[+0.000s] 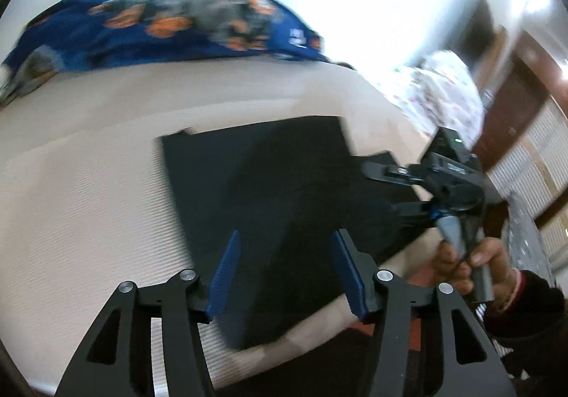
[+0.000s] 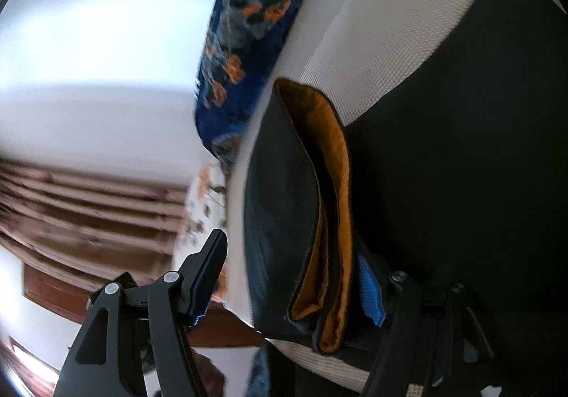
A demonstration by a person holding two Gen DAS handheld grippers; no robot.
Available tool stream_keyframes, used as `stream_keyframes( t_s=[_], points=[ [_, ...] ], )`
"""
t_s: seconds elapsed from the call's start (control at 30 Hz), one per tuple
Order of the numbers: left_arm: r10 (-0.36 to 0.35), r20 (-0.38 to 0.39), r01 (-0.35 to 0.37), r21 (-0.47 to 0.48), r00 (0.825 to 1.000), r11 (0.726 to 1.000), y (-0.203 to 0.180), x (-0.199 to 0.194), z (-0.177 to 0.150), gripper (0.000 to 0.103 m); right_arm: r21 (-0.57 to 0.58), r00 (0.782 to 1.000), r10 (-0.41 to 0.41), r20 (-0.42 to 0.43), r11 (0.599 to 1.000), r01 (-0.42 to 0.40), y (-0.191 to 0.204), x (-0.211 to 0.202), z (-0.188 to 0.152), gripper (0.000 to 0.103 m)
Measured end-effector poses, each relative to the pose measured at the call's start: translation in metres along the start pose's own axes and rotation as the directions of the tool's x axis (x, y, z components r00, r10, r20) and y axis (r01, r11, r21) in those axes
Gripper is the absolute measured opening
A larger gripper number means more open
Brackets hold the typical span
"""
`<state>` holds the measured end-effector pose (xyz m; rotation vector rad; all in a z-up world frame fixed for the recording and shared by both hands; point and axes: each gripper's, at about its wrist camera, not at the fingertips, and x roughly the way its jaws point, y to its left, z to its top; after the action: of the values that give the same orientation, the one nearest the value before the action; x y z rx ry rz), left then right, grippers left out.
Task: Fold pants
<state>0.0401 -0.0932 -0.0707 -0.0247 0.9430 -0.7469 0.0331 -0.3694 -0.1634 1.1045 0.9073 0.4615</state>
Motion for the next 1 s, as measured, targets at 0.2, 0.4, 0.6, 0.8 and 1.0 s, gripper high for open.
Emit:
stream_keyframes(
  t_s=[0.2, 0.4, 0.6, 0.8, 1.0],
  points=[
    [0.025, 0.000, -0.025, -0.186, 1.000, 0.982, 0.062, -0.010, -0.027, 0.057, -0.089, 0.988, -0.130, -0.087, 0.989, 0.122, 0.017, 0.029, 0.001, 0.054],
    [0.059, -0.010, -0.060, -0.136, 0.998, 0.989, 0.058, -0.012, -0.032, 0.057, -0.103, 0.984, -0.165, -0.069, 0.982, 0.157, 0.018, 0.030, -0.002, 0.018],
    [0.053, -0.010, -0.053, -0.075, 0.999, 0.996, 0.039, -0.010, -0.031, 0.064, -0.051, 0.999, -0.050, 0.010, 0.997, 0.051, 0.021, -0.013, 0.003, 0.017],
    [0.025, -0.021, -0.026, -0.069, 0.999, 0.997, 0.031, -0.002, -0.025, 0.064, 0.003, 0.993, -0.056, 0.107, 0.998, 0.056, 0.003, -0.067, 0.008, 0.017],
    [0.013, -0.034, -0.015, -0.032, 0.999, 0.999, 0.017, 0.010, -0.013, 0.064, 0.099, 0.982, -0.086, 0.170, 0.993, 0.069, -0.039, -0.101, 0.012, 0.017]
  ],
)
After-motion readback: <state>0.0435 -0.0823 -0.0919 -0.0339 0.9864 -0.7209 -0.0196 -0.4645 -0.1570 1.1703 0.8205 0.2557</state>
